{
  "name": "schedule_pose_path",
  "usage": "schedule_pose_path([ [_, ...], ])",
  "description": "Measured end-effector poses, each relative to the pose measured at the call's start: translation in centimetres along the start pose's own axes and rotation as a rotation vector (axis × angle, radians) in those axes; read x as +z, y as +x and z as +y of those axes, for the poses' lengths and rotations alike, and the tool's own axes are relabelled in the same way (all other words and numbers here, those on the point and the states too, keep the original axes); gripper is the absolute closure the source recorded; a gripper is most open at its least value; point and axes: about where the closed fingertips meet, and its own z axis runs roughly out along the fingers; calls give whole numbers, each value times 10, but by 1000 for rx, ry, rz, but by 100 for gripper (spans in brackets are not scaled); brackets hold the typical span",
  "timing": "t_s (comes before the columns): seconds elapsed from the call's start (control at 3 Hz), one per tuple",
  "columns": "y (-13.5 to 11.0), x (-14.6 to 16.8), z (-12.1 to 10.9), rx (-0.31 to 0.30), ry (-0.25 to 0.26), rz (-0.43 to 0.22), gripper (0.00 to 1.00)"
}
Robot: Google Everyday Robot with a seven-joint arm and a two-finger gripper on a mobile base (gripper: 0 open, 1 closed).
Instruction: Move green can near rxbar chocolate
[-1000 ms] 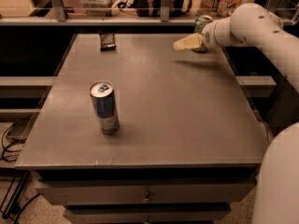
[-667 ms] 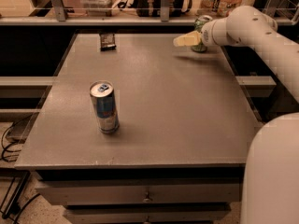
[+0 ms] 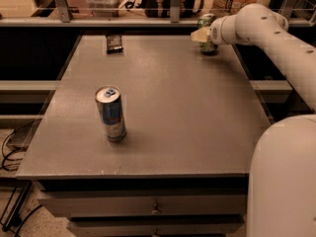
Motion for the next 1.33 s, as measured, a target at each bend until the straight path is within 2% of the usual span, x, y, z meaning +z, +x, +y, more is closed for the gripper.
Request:
schedule_pose_path([
  [0.33,-19,-2,23,-54,-43,-18,65],
  [0.67,-43,-4,61,-120,-137,-55,88],
  [1.0,-74,-10,118,-136,-297,-129,100],
  [1.33,-74,-9,118,-136,-297,-129,100],
])
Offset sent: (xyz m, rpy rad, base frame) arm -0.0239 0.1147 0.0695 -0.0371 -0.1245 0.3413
